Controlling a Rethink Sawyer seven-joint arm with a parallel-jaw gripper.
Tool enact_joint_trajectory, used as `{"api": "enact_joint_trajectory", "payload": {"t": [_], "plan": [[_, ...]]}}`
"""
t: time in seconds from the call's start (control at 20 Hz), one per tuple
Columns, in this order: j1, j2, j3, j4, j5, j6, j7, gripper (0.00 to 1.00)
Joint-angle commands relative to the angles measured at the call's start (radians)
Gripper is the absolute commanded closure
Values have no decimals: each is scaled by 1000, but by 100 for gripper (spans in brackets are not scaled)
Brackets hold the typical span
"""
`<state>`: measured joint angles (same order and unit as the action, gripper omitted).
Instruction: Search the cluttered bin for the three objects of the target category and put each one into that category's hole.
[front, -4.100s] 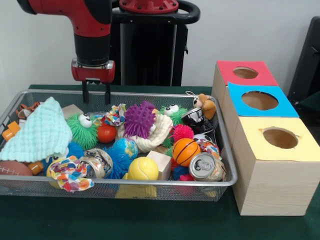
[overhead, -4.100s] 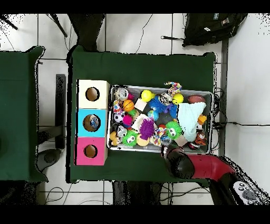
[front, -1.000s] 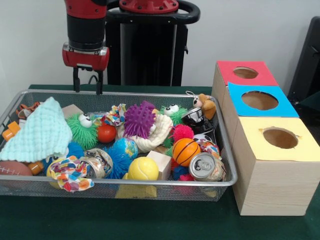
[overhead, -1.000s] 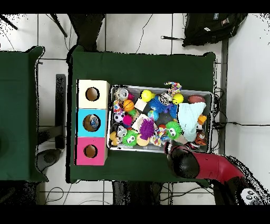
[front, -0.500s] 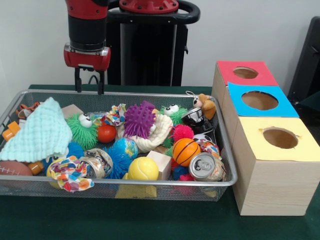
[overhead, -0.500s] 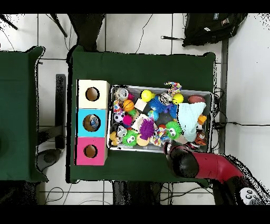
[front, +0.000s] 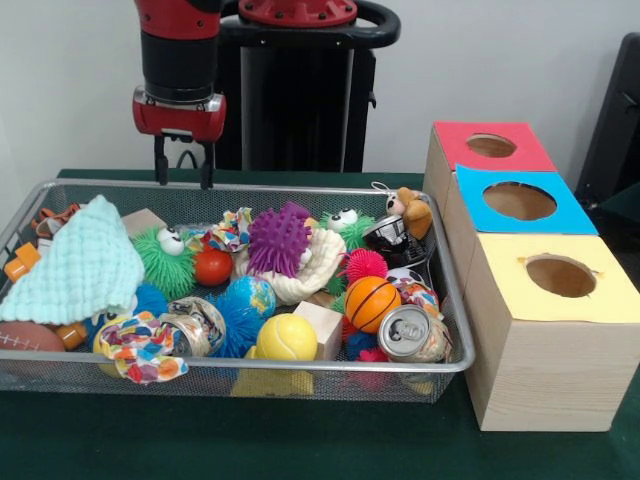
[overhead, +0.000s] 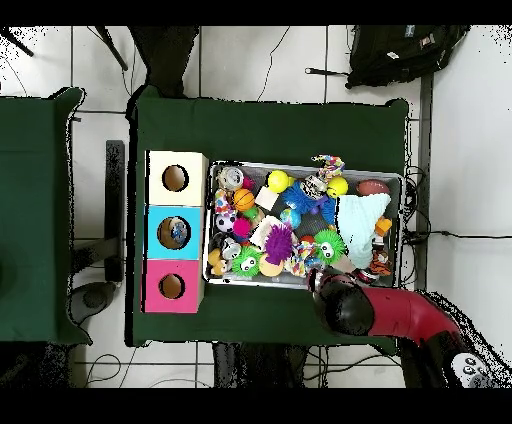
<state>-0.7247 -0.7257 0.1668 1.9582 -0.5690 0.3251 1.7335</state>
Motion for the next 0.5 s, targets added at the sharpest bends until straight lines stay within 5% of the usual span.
{"api": "enact_joint_trajectory", "payload": {"t": [0.05, 0.5], "plan": [[8, 1, 98, -45, 52, 116, -5, 0], [12, 57, 93, -88, 43, 79, 9, 0]]}}
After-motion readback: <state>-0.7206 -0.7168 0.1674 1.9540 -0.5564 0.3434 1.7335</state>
